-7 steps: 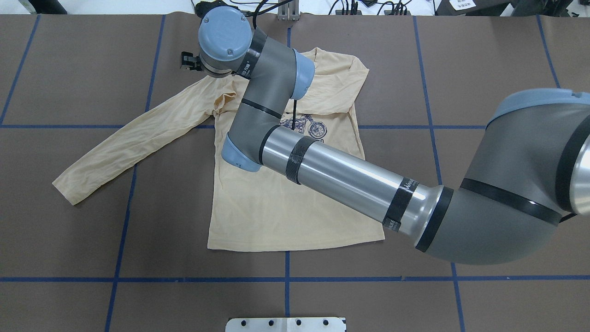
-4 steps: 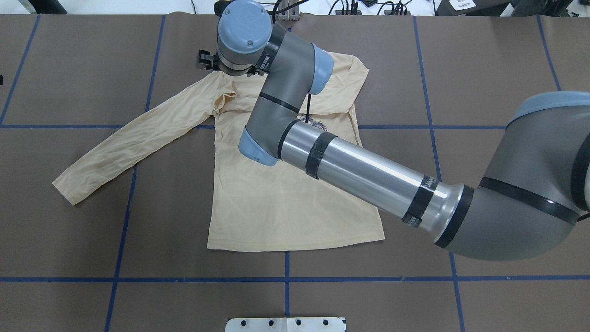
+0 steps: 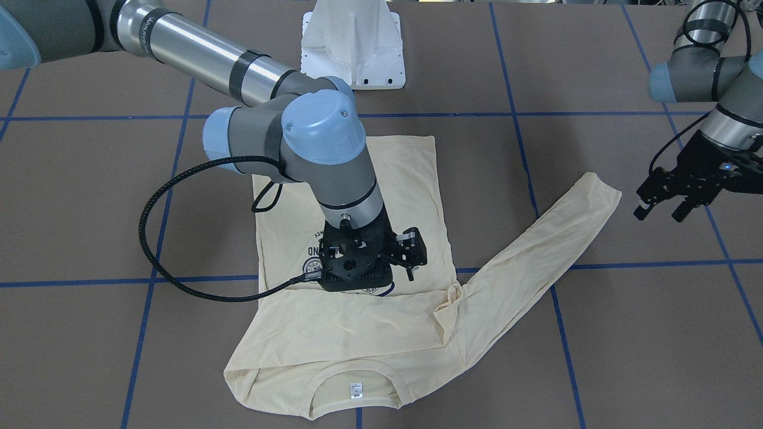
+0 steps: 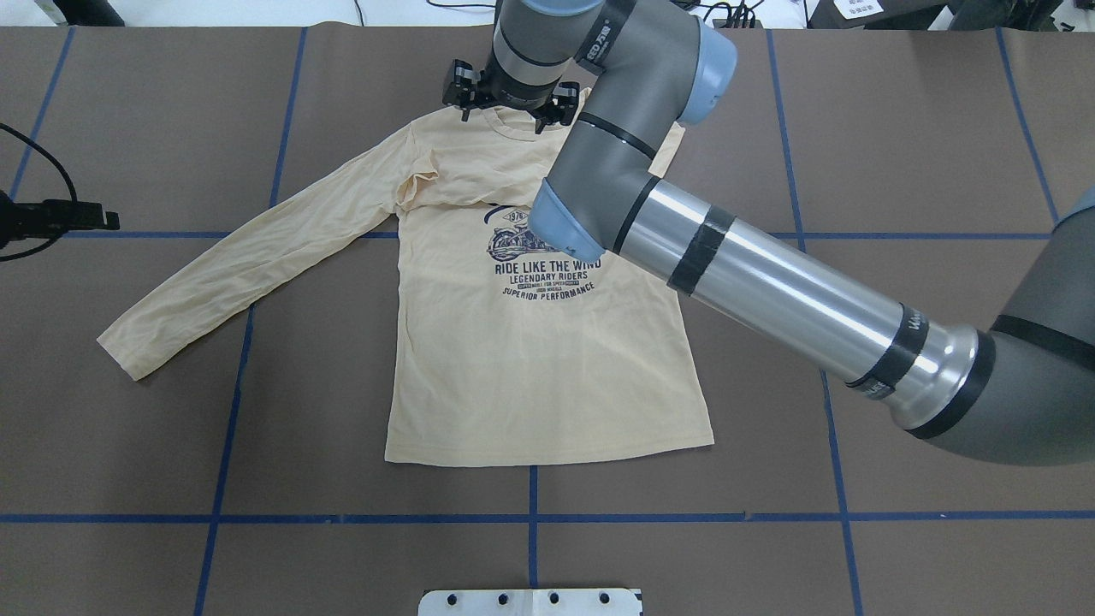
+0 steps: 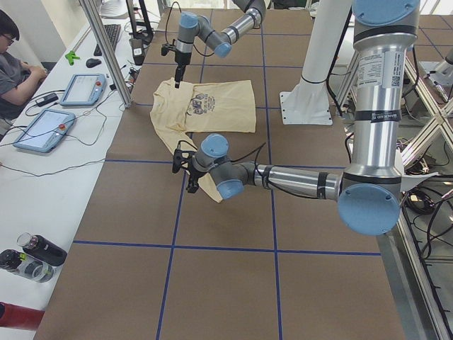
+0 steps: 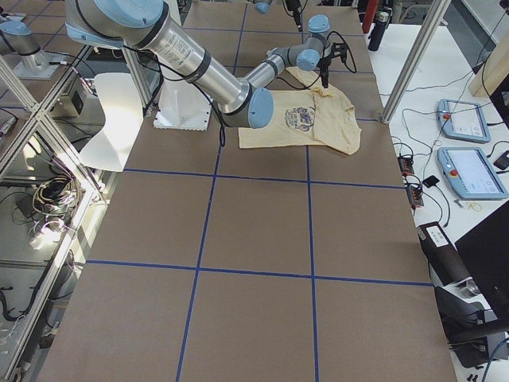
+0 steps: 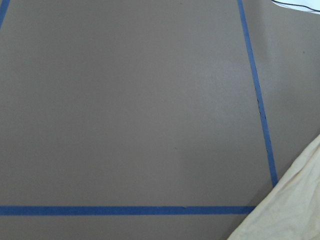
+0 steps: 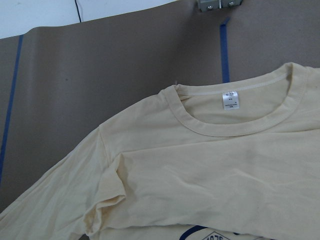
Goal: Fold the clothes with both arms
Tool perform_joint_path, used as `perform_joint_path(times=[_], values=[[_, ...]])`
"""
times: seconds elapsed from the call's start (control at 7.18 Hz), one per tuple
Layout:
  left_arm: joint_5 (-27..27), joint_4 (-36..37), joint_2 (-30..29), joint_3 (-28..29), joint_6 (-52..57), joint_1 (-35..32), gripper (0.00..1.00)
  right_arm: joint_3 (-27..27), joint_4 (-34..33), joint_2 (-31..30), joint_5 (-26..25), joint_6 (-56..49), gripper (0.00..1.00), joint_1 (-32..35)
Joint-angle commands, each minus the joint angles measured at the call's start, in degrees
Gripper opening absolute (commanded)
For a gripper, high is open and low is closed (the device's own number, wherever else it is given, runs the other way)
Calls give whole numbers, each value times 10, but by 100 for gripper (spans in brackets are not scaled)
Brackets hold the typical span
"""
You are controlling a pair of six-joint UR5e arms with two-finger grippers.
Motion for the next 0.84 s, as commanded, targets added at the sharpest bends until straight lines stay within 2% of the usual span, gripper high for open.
perform_joint_path(times=[0.0,0.28,0.42,0.7], values=[[106,82,27,-55,-55,84,100,96,-48,-76,33,-14,100,21],[116,80,59,-55,-91,118,100,172,-97,-136,64,-53,100,38],[132,70,70,-55,-99,129,99,204,-99,-170,81,-65,100,54],[133,59,82,-47,-100,140,99,206,-99,-173,84,-66,100,57]])
